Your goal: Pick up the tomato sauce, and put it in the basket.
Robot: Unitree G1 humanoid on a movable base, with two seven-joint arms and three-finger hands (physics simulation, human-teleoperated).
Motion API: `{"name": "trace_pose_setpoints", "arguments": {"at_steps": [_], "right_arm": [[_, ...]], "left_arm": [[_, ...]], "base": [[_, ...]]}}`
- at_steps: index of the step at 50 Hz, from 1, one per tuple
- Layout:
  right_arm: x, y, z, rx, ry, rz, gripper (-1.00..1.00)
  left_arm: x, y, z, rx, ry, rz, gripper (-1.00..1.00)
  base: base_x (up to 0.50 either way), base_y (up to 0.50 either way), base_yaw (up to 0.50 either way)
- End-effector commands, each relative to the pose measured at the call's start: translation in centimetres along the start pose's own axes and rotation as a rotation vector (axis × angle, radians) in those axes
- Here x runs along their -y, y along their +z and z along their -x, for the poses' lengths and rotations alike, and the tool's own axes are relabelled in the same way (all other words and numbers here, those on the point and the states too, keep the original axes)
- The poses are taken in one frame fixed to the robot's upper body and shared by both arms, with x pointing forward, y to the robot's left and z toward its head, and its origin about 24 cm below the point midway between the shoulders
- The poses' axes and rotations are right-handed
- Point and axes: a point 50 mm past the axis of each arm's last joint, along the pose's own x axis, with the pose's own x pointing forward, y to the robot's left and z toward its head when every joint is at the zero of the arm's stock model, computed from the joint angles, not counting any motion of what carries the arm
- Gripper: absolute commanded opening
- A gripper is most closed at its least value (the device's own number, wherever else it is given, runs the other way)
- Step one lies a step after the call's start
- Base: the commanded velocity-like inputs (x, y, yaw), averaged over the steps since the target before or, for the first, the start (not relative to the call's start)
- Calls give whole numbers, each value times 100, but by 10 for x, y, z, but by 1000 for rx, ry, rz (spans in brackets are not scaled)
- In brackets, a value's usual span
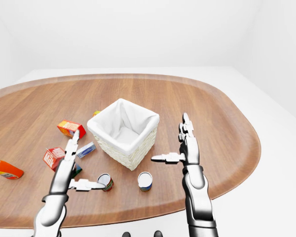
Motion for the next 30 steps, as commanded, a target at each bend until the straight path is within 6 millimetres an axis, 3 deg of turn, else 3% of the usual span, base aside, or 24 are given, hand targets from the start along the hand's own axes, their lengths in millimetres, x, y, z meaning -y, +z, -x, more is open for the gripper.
{"name": "trace_pose_setpoints", "arguments": {"at_steps": [1,30], "right_arm": [[0,-1,0,-4,-1,2,100],[0,-5,-2,-13,-4,4,100]], "left_arm": [[5,-1,5,5,-14,-20,100],[17,-13,8,-40,-45,-72,100]], "base": [[0,0,0],[0,0,0]]}}
